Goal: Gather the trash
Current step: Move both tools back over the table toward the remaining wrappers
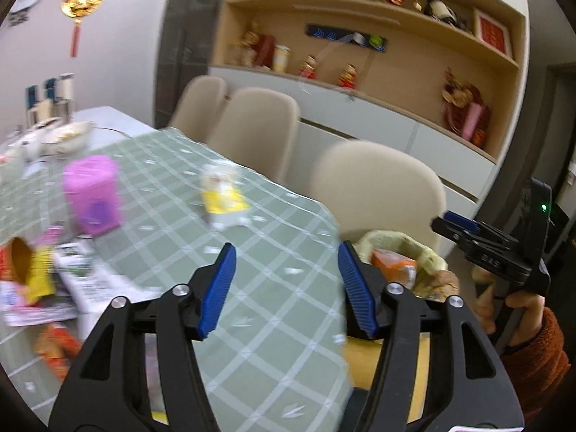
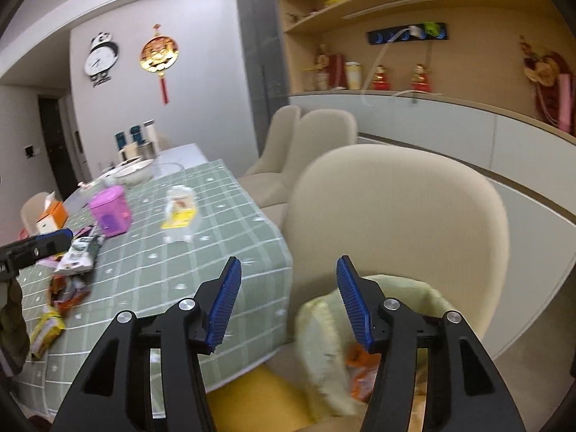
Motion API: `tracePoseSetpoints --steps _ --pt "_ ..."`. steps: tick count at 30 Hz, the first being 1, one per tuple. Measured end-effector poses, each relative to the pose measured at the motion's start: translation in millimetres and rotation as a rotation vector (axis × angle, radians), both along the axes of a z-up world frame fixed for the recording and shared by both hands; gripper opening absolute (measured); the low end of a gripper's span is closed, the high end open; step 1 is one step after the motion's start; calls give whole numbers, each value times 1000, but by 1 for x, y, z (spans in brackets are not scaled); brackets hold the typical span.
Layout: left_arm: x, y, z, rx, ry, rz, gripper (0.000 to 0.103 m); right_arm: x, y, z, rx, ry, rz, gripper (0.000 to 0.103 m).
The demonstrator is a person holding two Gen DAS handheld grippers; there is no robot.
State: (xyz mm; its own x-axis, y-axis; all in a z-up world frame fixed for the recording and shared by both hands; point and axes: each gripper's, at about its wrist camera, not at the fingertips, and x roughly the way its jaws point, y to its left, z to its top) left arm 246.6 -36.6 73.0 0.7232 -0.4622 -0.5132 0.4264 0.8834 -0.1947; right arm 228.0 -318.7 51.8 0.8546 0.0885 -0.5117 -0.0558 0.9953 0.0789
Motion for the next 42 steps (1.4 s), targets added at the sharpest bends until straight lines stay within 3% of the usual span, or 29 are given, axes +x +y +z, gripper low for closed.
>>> tracePoseSetpoints --steps 11,22,30,34,38,42 --pt "-10 160 -6 -23 -11 267 57 6 118 -1 -27 7 147 52" --pt "-37 270 -34 -17 50 411 59 0 217 -21 -82 62 270 52" --pt "-46 292 -53 -73 110 424 59 -33 293 -55 -101 195 451 52" --pt "-52 291 -56 -84 118 410 59 -43 305 -69 30 277 491 52" --pt "-61 286 -59 -87 125 380 59 -54 311 -75 61 303 486 52" --pt "-62 280 -63 -82 125 366 59 -39 327 -81 59 329 458 52"
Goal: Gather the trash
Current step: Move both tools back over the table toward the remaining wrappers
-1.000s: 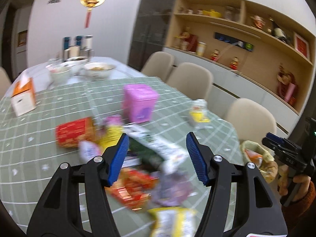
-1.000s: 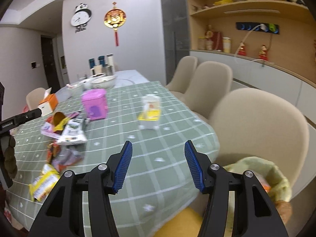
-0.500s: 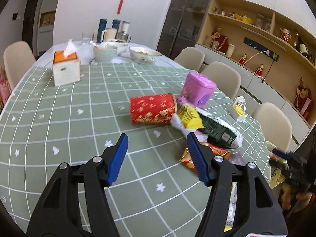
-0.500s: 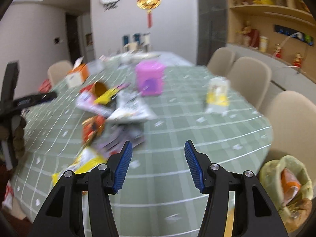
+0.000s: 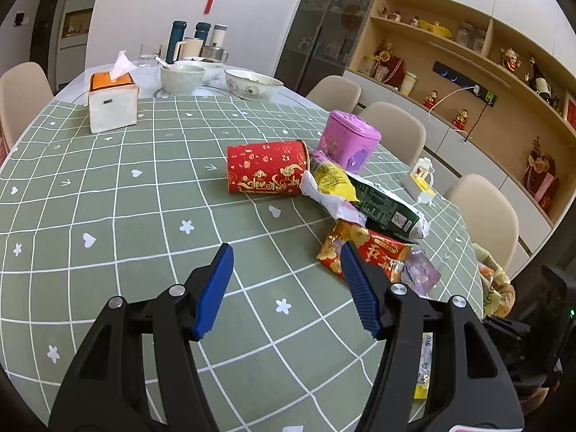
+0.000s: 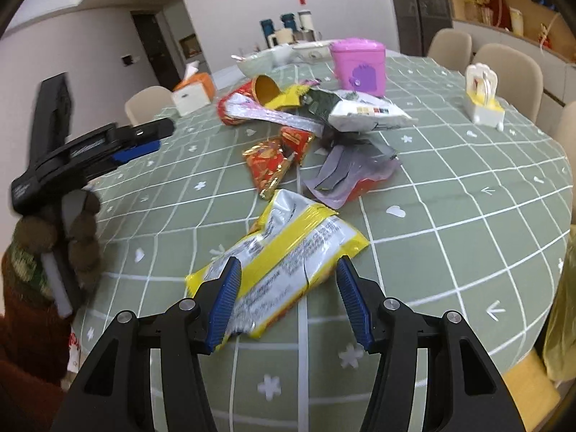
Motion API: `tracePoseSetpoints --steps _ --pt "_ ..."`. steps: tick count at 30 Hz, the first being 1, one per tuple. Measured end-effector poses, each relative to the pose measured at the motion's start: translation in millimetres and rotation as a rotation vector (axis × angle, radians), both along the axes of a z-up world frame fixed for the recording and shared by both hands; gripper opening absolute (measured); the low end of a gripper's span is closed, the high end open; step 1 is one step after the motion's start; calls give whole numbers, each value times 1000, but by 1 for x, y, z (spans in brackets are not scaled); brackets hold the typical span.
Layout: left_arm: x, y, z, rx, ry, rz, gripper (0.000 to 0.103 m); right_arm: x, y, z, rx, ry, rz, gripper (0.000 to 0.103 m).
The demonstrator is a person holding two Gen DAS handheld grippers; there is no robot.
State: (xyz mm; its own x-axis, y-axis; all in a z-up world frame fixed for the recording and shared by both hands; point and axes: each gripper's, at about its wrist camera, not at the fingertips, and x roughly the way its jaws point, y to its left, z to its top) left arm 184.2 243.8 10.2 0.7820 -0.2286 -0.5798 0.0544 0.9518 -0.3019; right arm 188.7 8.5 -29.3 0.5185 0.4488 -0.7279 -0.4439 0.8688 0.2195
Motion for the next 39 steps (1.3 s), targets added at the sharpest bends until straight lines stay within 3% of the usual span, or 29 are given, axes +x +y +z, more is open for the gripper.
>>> tracePoseSetpoints --steps 4,5,6,7,9,12,17,19,24,28,34,37,39 --pt "-1 -1 -3 -33 17 13 59 5 12 -6 -40 -39 42 50" --pt "-1 -4 -4 -35 23 3 59 4 12 -7 -45 -52 46 45" --pt "-1 -6 -4 -30 26 -6 59 4 10 -8 -43 -57 48 28" --pt "0 -11 -5 -12 34 -22 59 4 6 -9 -26 -53 51 23" --pt "4 -21 -8 16 51 -53 59 6 -6 -9 21 -39 53 15" --pt "13 -34 -13 31 90 -101 59 4 -28 -4 7 -75 4 14" --pt "34 -58 -21 -16 186 -151 59 7 -66 5 -78 -155 -118 14" --pt "42 -68 -22 -17 199 -163 59 11 -85 8 -70 -167 -165 14" --pt "62 -96 -28 125 198 -147 59 11 -104 15 -30 -192 -196 15" --pt "62 -94 -31 192 206 -143 59 5 -107 17 -1 -189 -173 45" --pt "50 -59 -28 257 187 -85 59 -4 -114 22 56 -199 -225 50" --pt "48 -41 -24 208 182 -84 59 -2 -104 17 57 -173 -183 50" --pt "49 -33 -21 99 189 -135 59 -1 -97 12 21 -176 -179 50"
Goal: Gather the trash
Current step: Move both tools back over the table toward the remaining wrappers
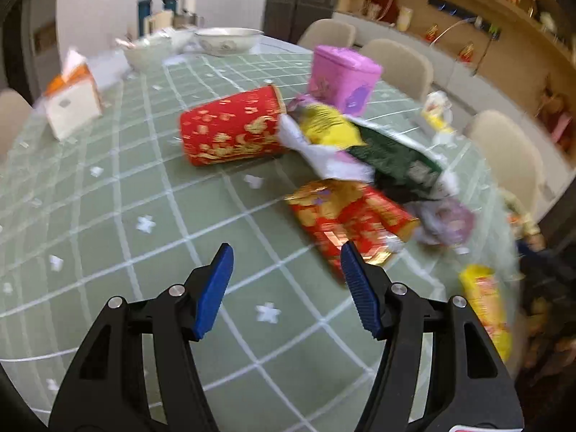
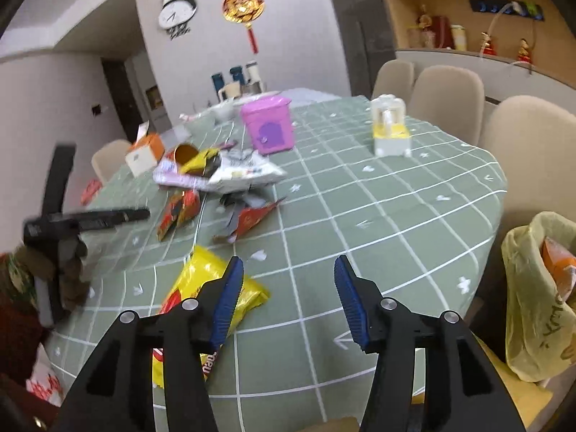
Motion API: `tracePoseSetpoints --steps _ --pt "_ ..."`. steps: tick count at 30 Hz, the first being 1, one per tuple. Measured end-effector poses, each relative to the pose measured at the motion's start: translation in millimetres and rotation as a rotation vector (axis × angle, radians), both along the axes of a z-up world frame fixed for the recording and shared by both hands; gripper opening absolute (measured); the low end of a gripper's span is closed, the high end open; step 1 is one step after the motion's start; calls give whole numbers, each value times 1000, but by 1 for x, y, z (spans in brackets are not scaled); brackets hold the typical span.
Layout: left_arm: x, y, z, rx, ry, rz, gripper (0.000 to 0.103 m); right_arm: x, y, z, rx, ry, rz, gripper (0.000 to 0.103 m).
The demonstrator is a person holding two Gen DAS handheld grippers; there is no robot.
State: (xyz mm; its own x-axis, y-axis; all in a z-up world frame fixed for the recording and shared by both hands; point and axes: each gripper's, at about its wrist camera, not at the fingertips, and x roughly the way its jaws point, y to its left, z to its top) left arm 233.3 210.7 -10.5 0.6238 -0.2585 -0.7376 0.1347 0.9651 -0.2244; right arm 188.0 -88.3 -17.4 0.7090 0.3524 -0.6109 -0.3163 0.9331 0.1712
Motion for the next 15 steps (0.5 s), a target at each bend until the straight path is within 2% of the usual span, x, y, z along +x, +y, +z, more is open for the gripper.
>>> tracePoseSetpoints --steps 2,4,6,8,12,13,15 --pt "3 0 1 -84 17 -15 59 3 3 -6 -12 2 -9 50" --pt "9 -8 0 -115 35 -2 59 6 4 -8 9 9 -12 50" --pt "20 -18 -4 -101 53 35 59 3 6 -6 9 -6 -11 50" --pt "32 -32 -12 -50 77 66 59 -2 10 -4 8 -15 9 50" --pt "40 -53 -15 10 60 42 61 -7 12 -5 70 43 43 50" --pt "41 -56 -17 10 60 25 59 -7 15 -6 67 61 50 50" --pt "40 -59 -17 17 50 2 37 -6 25 -10 28 76 59 50"
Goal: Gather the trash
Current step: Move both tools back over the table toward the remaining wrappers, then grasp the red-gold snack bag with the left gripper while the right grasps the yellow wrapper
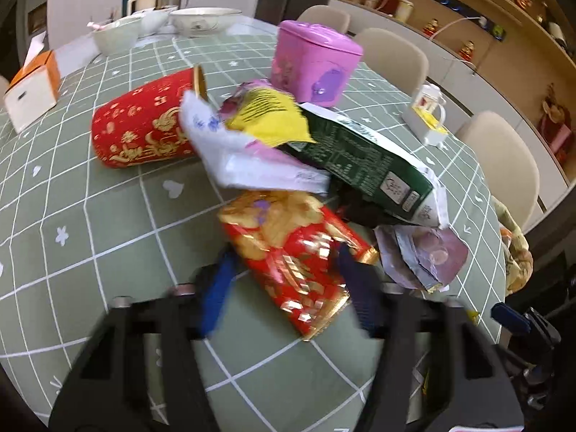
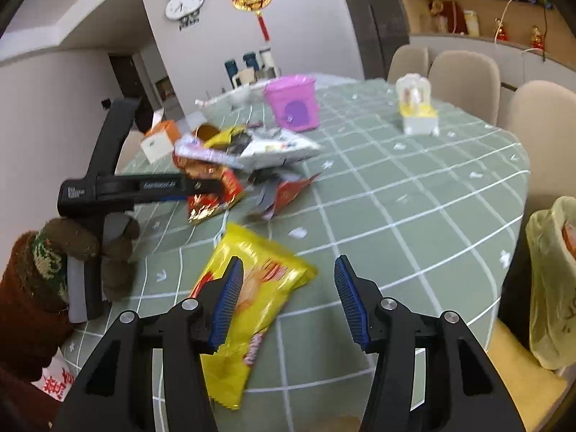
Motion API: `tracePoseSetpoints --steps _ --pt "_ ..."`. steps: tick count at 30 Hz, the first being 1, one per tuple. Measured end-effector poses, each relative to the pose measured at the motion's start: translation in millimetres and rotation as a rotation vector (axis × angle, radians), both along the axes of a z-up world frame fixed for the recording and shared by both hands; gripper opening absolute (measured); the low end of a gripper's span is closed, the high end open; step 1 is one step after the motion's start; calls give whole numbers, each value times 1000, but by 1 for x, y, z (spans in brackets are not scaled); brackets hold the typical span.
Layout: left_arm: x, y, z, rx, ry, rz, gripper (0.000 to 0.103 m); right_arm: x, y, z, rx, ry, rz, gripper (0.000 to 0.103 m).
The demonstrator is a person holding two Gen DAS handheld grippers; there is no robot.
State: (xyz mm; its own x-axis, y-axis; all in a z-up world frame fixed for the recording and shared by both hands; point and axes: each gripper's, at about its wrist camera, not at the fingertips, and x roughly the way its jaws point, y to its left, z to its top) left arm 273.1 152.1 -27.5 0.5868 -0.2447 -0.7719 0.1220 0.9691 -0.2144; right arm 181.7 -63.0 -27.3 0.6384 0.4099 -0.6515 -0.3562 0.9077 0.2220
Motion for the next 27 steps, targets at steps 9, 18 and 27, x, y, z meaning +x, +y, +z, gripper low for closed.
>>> tracePoseSetpoints --steps 9,18,27 --pt "-37 29 22 -35 -77 -37 34 6 34 -12 -144 14 61 52" --pt "-54 53 22 -73 -75 5 35 3 40 -12 -166 5 84 51" --pt "-61 51 19 -94 -70 7 35 -6 38 0 -149 -61 123 15"
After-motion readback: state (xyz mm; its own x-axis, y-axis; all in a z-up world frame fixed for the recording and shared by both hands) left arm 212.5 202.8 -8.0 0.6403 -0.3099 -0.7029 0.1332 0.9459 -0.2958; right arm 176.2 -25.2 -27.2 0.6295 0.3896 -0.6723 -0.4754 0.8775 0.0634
